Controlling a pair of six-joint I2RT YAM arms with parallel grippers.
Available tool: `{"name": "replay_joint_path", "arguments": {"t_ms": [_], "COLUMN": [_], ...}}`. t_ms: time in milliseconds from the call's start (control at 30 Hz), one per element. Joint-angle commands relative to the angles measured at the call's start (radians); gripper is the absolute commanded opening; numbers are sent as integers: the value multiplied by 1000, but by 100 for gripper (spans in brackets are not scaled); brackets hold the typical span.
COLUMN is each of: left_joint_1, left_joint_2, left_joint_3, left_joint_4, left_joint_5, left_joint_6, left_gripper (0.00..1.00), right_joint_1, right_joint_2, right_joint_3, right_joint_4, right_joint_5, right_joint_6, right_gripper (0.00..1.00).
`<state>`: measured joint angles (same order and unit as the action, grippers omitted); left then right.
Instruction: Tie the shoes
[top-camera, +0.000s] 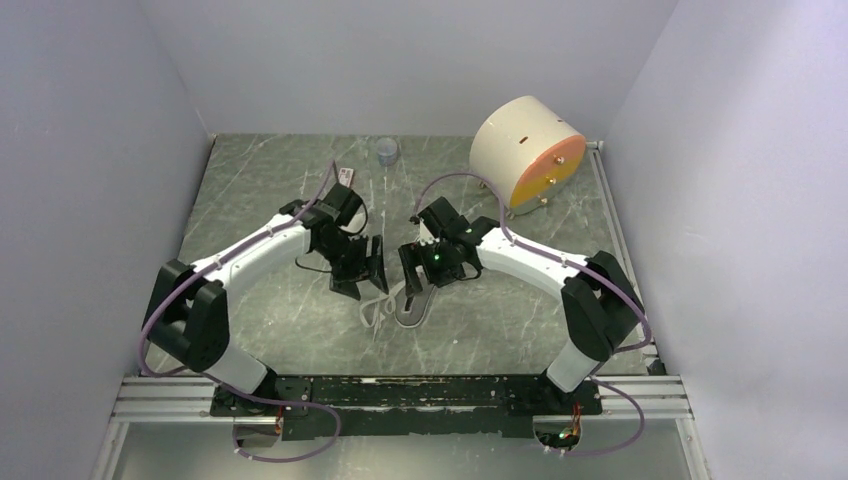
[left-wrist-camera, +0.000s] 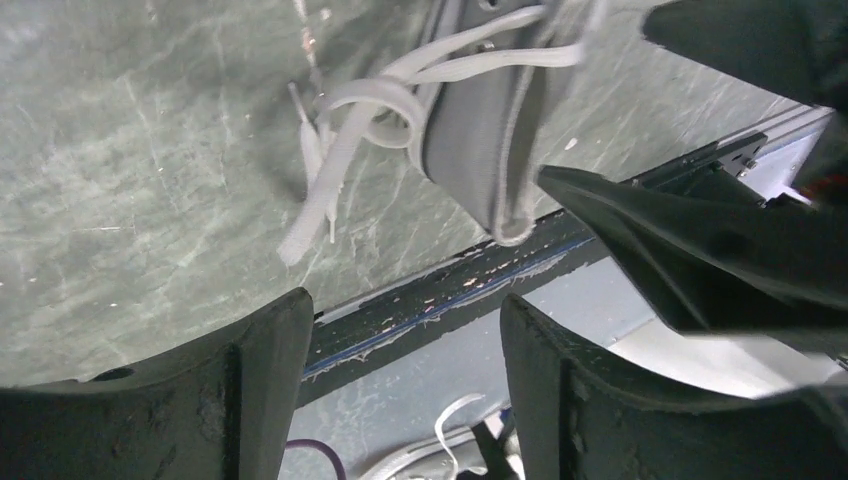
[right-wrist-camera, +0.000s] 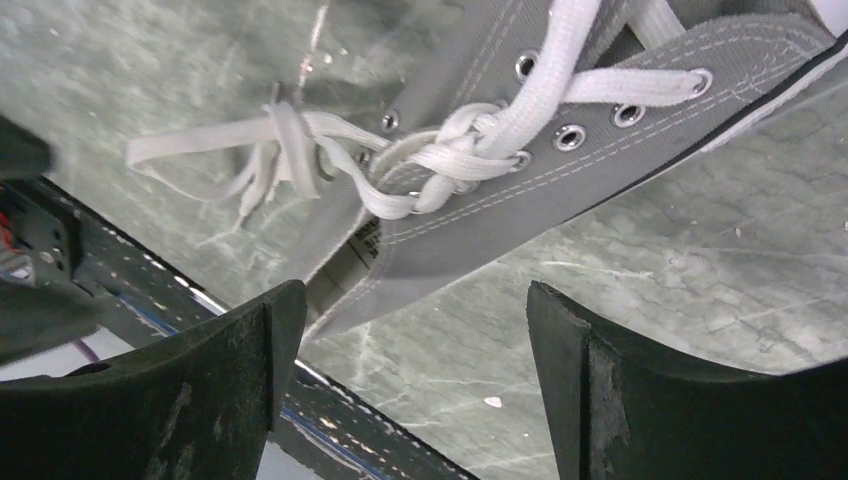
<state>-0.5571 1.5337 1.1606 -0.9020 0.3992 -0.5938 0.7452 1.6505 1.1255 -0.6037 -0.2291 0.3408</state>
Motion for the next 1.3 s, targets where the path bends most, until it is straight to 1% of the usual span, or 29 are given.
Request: {"name": "replay_joint_path", "arguments": {"t_ms": [0, 67, 200, 300, 333, 367, 400, 467, 500, 600, 633, 700, 733, 767, 800, 833, 867, 933, 1033, 1067, 1133, 1200, 1267], "left_joint_1": [50, 49, 48, 39, 31, 19, 3, -31, -44, -62, -61, -61, -61, -61, -61, -60, -60, -60, -58, -56, -54, -60, -64], "left_joint_2": [-2, 11, 39, 63, 72, 87, 98, 112, 112, 85, 65, 30, 21, 18, 13, 13, 19, 34, 46, 56, 95, 127, 130], "left_joint_3": [-94, -93, -140, -162, -163, -162, -159, -151, -150, -155, -148, -126, -112, -91, -65, -49, -30, -9, -54, -87, -134, -186, -259], "left_joint_4": [160, 166, 215, 244, 246, 243, 235, 212, 202, 179, 158, 127, 115, 103, 110, 122, 134, 202, 397, 483, 596, 714, 857], "left_joint_5": [132, 114, 168, 187, 187, 183, 172, 139, 121, 82, 54, 6, -3, -14, -6, 11, 25, 83, 179, 217, 266, 314, 363], "left_joint_6": [-71, -59, -53, -51, -47, -40, -32, -19, -18, -27, -26, -20, -11, 4, 30, 45, 57, 78, 93, 93, 85, 51, -3], "left_gripper": [71, 73, 80, 78, 76, 75, 73, 64, 59, 48, 45, 44, 47, 54, 72, 86, 92, 96, 97, 96, 94, 93, 94], "right_joint_1": [11, 13, 29, 29, 29, 26, 17, -3, -18, -37, -38, -38, -38, -38, -38, -38, -37, -38, -39, -38, -41, -48, -56], "right_joint_2": [-22, -24, -3, 15, 16, 11, 2, -23, -37, -70, -78, -87, -88, -89, -88, -89, -91, -99, -113, -118, -122, -119, -125], "right_joint_3": [-3, -31, -107, -142, -142, -140, -140, -149, -159, -192, -201, -214, -220, -226, -231, -235, -239, -249, -260, -266, -276, -280, -287], "right_joint_4": [35, 44, 73, 97, 88, 79, 73, 67, 77, 131, 143, 172, 184, 196, 205, 213, 218, 226, 231, 240, 258, 267, 282], "right_joint_5": [18, 28, 60, 97, 128, 184, 212, 226, 216, 121, 105, 77, 63, 53, 40, 29, 23, 19, 21, 20, 13, -6, -23], "right_joint_6": [53, 62, 55, 64, 69, 77, 80, 85, 82, 70, 75, 80, 83, 88, 91, 94, 95, 96, 97, 99, 107, 120, 136], "right_gripper": [84, 84, 81, 79, 78, 74, 61, 36, 31, 30, 29, 23, 20, 17, 15, 13, 11, 6, 0, 0, 0, 0, 0]}}
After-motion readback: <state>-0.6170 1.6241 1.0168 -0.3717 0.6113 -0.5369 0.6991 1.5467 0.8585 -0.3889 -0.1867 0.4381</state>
